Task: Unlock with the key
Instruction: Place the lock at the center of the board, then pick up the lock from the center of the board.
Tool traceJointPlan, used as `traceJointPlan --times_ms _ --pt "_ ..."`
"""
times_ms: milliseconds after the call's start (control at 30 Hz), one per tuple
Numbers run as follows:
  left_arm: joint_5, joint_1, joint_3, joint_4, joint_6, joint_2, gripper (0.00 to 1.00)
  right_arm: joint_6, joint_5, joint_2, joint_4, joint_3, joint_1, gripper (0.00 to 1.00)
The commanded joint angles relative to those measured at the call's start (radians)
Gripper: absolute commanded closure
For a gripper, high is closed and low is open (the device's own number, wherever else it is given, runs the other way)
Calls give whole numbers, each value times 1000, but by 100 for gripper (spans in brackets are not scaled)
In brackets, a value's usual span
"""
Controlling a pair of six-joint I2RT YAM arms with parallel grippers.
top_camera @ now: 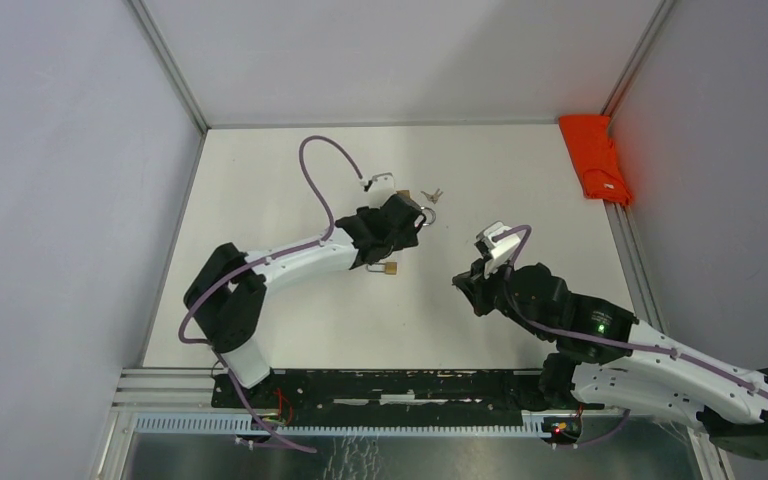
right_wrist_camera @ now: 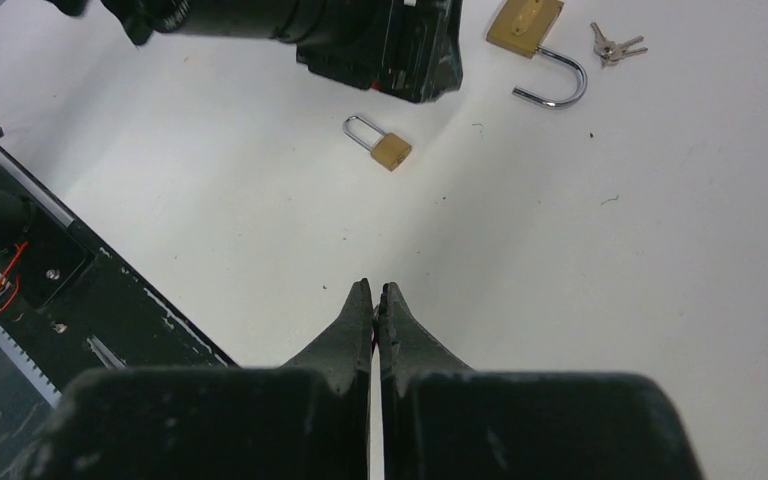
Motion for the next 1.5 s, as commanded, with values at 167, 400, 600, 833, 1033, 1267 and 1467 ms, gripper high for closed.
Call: traceJointPlan --times_ms 167,400,600,833,1033,1267,1467 --pt "-46 -12 57 -63 674 -196 32 -24 82 -45 -39 119 1 100" --pt "389 -12 163 -309 1031 -147 24 -63 23 -40 -13 168 1 100" --pt "624 22 259 -520 1201 37 22 -81 -19 -44 25 141 1 100" --pt "688 99 252 -509 1225 154 23 -81 -16 -80 42 117 0 100" --pt "714 128 236 -408 1232 155 23 -80 -23 -87 39 114 1 100" --pt "703 134 233 -369 1228 217 24 -75 -9 -97 33 117 0 100" --pt "623 134 219 -332 1227 263 25 -81 -12 -100 35 114 1 100"
